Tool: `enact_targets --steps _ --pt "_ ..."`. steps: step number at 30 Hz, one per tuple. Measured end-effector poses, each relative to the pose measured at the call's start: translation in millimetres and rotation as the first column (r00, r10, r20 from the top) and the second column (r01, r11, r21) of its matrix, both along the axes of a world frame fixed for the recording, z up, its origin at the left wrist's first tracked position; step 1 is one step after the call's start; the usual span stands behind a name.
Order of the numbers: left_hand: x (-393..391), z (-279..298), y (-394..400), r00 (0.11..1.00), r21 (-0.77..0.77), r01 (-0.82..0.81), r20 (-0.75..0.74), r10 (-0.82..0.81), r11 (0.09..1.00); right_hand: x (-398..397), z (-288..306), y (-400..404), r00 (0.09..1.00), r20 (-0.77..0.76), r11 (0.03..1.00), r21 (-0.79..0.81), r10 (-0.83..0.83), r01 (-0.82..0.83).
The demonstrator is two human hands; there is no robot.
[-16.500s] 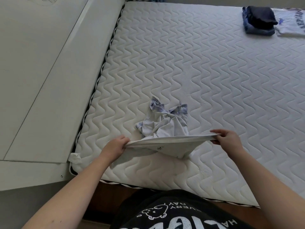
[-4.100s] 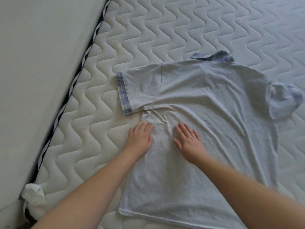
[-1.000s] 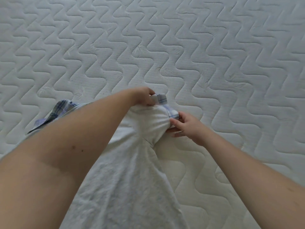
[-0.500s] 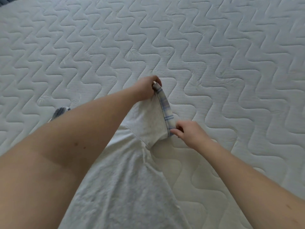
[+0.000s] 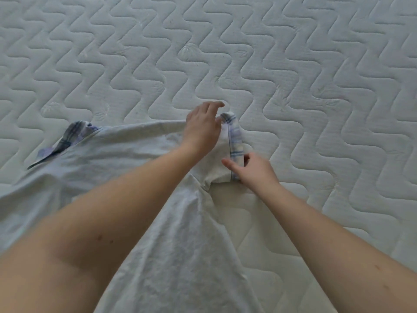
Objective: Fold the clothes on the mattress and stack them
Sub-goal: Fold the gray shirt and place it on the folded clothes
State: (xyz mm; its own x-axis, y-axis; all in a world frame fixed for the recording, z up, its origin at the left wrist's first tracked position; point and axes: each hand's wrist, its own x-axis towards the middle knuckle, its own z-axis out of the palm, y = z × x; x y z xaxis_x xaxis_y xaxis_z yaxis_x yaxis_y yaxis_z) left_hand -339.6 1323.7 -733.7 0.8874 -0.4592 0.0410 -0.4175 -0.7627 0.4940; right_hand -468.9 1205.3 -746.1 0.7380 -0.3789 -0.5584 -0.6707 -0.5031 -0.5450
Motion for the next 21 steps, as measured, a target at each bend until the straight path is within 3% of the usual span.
enact_targets --steps 5,11,16,21 --pt "-38.1 -7.6 43.1 0.999 0.069 0.023 0.021 -0.025 0.997 7.2 -4.6 1.2 0.992 0.006 0.985 -0.116 0.126 -0.124" --pt "-91.6 -29.5 76.7 0.997 0.214 -0.001 0.077 -0.016 0.977 5.2 -7.5 3.1 0.985 0.17 0.983 -0.174 -0.02 0.05" --pt "-123.3 -64.2 98.5 0.998 0.382 -0.022 -0.044 0.042 0.924 -1.4 -4.4 11.0 0.97 0.244 0.994 -0.108 -0.003 0.03" --pt "-120.6 -69.0 98.5 0.998 0.415 0.009 -0.065 0.019 0.91 -44.6 0.6 28.8 0.983 0.174 0.993 -0.091 -0.058 0.074"
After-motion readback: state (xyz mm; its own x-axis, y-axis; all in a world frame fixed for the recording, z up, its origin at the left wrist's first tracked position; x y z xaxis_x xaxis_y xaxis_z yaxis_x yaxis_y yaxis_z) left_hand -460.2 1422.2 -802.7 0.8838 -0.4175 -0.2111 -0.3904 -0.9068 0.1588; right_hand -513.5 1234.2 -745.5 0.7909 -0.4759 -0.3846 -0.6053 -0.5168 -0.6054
